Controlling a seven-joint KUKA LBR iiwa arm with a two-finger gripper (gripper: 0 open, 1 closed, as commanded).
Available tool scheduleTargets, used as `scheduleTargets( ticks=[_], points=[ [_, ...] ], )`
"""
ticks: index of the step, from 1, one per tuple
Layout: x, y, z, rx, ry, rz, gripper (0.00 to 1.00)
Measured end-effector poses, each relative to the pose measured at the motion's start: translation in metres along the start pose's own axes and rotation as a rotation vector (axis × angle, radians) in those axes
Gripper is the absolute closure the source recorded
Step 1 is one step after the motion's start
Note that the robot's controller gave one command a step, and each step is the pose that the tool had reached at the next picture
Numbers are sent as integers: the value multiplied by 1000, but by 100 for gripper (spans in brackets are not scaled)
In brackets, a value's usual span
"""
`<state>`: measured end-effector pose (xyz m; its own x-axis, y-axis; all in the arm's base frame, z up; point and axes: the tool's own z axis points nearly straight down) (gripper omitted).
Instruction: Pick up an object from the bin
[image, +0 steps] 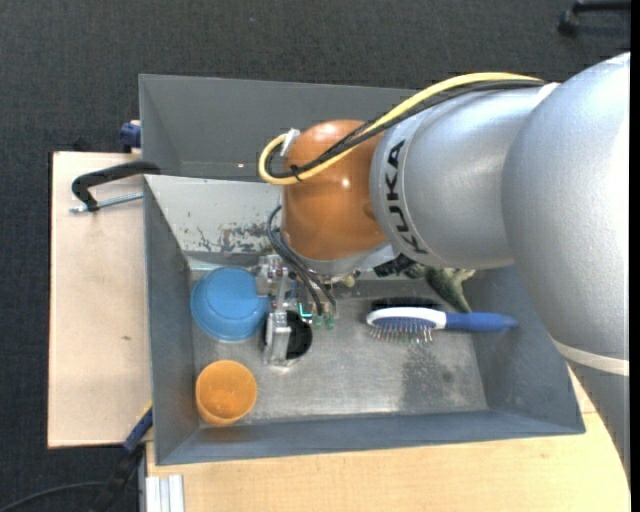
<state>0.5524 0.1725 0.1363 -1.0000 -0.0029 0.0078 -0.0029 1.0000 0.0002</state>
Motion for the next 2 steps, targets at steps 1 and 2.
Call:
scheduleTargets(
  ticks=[1, 2],
  points=[
    [8, -50, 68, 2, -3, -187, 0],
    [7, -48, 66, 0, -7, -188, 100]
  ],
)
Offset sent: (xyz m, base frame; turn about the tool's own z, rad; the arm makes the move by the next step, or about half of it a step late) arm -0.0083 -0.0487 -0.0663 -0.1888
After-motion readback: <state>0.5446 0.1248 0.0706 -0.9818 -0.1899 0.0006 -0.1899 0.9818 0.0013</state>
